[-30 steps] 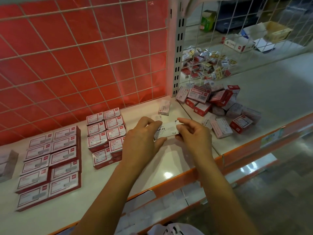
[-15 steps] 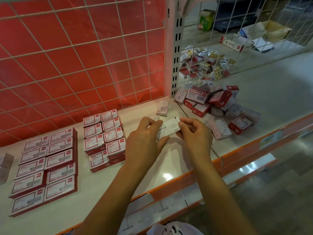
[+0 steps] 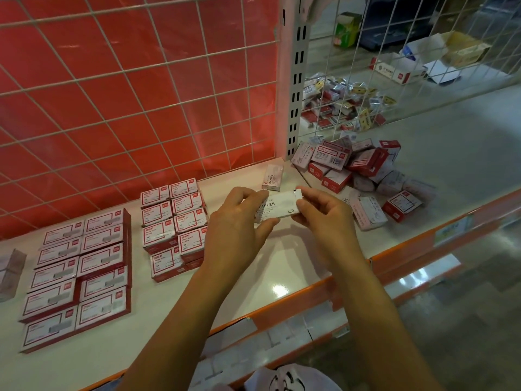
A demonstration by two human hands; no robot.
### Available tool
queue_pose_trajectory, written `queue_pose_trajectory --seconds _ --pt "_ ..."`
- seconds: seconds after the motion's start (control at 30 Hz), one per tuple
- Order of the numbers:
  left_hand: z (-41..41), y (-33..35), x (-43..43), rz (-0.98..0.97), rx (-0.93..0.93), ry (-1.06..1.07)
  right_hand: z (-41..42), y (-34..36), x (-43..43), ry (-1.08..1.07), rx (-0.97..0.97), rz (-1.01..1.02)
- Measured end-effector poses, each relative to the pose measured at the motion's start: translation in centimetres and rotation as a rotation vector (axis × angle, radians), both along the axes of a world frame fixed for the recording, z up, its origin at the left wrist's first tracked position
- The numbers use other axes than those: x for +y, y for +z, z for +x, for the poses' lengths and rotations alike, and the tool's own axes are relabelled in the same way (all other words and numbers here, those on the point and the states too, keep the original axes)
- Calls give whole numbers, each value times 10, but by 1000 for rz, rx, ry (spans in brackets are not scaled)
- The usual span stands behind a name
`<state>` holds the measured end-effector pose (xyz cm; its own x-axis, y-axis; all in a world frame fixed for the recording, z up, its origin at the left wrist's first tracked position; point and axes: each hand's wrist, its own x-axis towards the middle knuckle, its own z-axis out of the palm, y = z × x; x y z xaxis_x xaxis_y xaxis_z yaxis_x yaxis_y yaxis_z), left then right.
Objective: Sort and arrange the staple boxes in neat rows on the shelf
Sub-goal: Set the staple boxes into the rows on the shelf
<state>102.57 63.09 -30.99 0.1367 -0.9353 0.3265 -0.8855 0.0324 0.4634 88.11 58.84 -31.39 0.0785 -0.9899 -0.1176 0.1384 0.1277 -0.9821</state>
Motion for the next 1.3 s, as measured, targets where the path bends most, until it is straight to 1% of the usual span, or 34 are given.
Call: queue_pose_trajectory --seconds 0.1,0.23,0.5,0.63,0.87,0.93,1.07,1.3 --pt "0 0 0 34 -20 -11 -1 -1 1 -40 47 1" --pt "3 -2 3 57 -20 -7 -5 -2 -4 -84 20 16" --pt "6 5 -1 25 -41 -9 -7 -1 -6 -30 2 -64" --pt "5 6 -1 36 -39 -3 -5 -2 -4 -52 38 -131" --pt "2 9 -2 34 -45 7 1 -8 1 -100 115 -191" --pt "2 10 -2 30 -48 9 2 -8 0 -103 121 -185" --pt "0 9 0 34 -38 4 2 -8 0 -88 70 -144" --pt "-2 5 -3 40 5 42 15 -14 7 -77 135 -195"
